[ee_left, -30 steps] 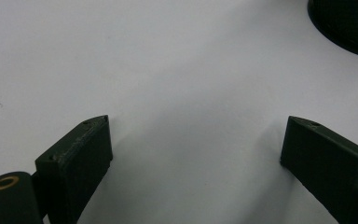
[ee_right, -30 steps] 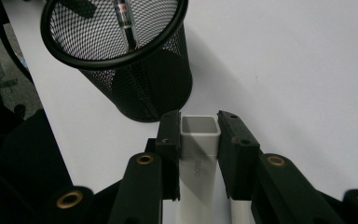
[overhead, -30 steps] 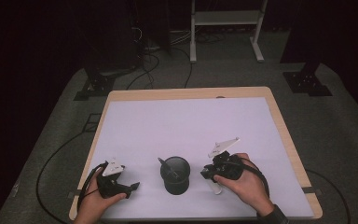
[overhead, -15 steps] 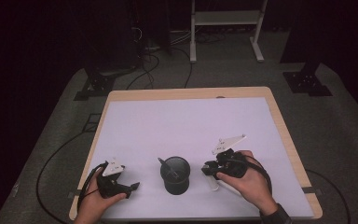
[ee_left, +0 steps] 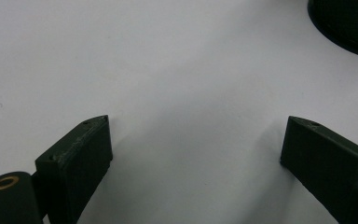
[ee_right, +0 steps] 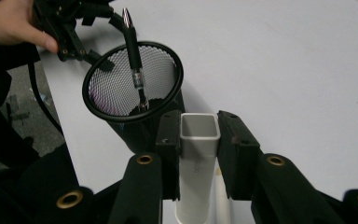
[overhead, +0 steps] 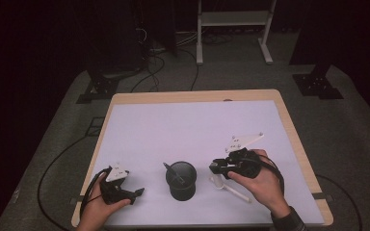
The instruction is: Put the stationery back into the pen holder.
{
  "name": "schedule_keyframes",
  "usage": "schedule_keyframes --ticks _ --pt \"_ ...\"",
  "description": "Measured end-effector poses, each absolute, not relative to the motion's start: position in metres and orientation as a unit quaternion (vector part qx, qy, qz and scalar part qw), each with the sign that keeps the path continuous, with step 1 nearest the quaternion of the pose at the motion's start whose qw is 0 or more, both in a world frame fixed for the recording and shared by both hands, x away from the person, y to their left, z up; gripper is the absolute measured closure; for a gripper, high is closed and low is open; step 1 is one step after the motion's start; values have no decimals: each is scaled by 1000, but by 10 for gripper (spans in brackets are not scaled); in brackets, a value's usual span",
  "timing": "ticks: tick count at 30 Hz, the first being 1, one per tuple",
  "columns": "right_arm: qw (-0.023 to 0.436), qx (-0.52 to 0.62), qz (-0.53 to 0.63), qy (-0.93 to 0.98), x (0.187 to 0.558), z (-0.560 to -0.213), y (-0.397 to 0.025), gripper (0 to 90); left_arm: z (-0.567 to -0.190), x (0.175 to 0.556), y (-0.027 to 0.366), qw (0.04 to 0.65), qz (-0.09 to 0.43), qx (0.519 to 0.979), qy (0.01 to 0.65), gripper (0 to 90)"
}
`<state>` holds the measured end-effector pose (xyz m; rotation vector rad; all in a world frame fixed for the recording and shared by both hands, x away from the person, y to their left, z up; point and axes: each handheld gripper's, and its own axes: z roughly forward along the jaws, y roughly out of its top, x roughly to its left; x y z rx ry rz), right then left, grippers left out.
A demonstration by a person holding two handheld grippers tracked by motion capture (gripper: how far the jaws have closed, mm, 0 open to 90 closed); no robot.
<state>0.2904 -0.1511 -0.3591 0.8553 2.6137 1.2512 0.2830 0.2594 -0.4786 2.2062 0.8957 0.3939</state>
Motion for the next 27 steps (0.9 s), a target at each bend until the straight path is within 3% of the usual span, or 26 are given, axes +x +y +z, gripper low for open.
schedule_keyframes --ticks 27 --pt "83 235 504 827 296 -328 -150 704 -479 283 259 357 152 854 347 79"
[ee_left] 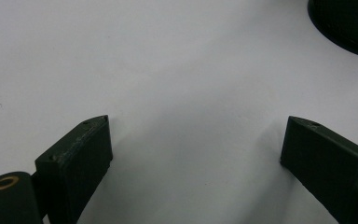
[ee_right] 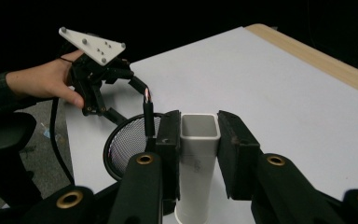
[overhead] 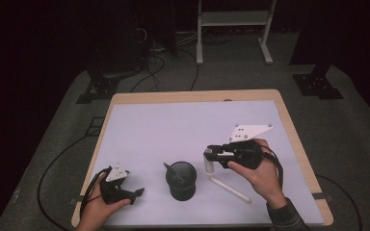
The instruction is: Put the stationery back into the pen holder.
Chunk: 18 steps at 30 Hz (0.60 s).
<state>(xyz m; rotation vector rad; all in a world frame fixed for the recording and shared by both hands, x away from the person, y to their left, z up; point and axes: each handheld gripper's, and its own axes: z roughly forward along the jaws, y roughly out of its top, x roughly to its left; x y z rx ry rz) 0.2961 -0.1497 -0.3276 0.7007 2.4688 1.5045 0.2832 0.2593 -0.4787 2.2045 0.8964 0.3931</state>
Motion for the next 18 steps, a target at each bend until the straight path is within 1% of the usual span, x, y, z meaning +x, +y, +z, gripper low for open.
schedule_keyframes --ticks 13,18 --pt "88 215 531 815 296 -316 -141 703 -479 283 259 356 152 854 347 79" --pt "81 205 541 812 295 -314 -135 704 -479 283 259 356 152 854 347 79"
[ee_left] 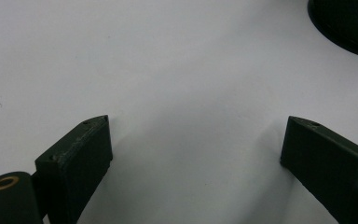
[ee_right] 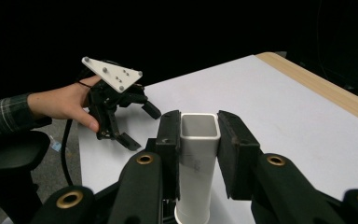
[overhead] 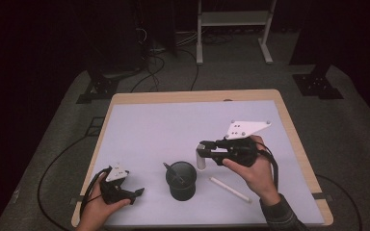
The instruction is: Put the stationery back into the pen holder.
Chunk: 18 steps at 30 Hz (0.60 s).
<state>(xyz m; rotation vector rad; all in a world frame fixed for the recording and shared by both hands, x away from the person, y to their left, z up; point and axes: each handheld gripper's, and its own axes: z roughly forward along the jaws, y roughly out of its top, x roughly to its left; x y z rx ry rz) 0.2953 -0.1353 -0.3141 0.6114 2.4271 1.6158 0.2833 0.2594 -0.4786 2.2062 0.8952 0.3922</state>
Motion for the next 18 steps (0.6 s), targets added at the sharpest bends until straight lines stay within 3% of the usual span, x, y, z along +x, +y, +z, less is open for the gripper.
schedule_keyframes --ticks 18 --pt "65 176 540 820 296 -319 -108 704 -479 283 259 356 152 854 347 79"
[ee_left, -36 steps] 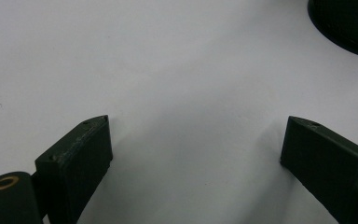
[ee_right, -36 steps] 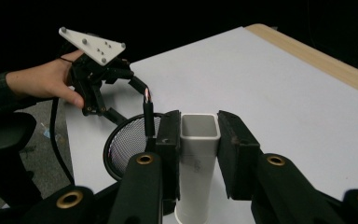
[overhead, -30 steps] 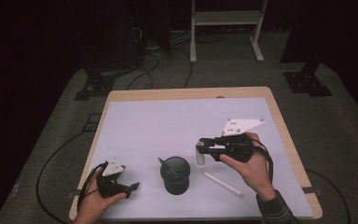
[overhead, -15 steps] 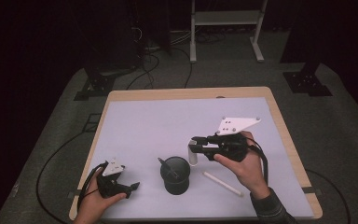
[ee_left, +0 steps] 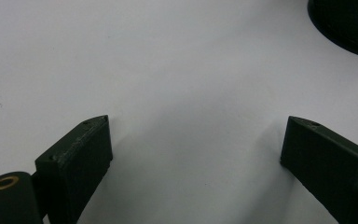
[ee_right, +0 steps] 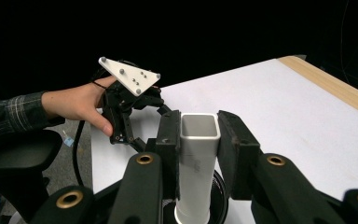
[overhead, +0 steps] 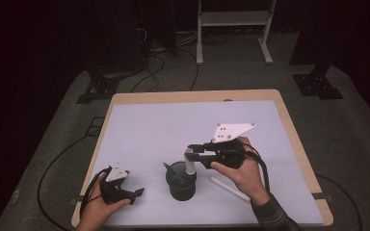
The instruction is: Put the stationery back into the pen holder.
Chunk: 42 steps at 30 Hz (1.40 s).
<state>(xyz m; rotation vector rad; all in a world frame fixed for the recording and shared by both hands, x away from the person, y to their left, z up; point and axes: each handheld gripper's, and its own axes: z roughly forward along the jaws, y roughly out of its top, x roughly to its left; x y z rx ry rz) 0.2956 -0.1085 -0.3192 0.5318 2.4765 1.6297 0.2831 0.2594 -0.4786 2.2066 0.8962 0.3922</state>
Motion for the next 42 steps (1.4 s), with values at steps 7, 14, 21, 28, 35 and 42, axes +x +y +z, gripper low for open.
schedule_keyframes --ticks 7,14,21,28,35,42 --pt "60 175 536 824 297 -324 -102 704 -479 283 259 356 152 854 346 79" --pt "59 179 530 827 301 -331 -97 703 -479 283 259 357 152 854 348 79" --pt "56 180 524 831 303 -337 -94 703 -479 283 259 357 152 854 347 79" --pt "57 178 517 835 306 -344 -91 703 -479 283 259 358 152 853 348 79" --pt "57 174 514 838 307 -350 -88 702 -479 283 259 358 151 853 349 79" --pt "58 169 507 843 309 -356 -85 702 -479 283 259 358 152 852 349 79"
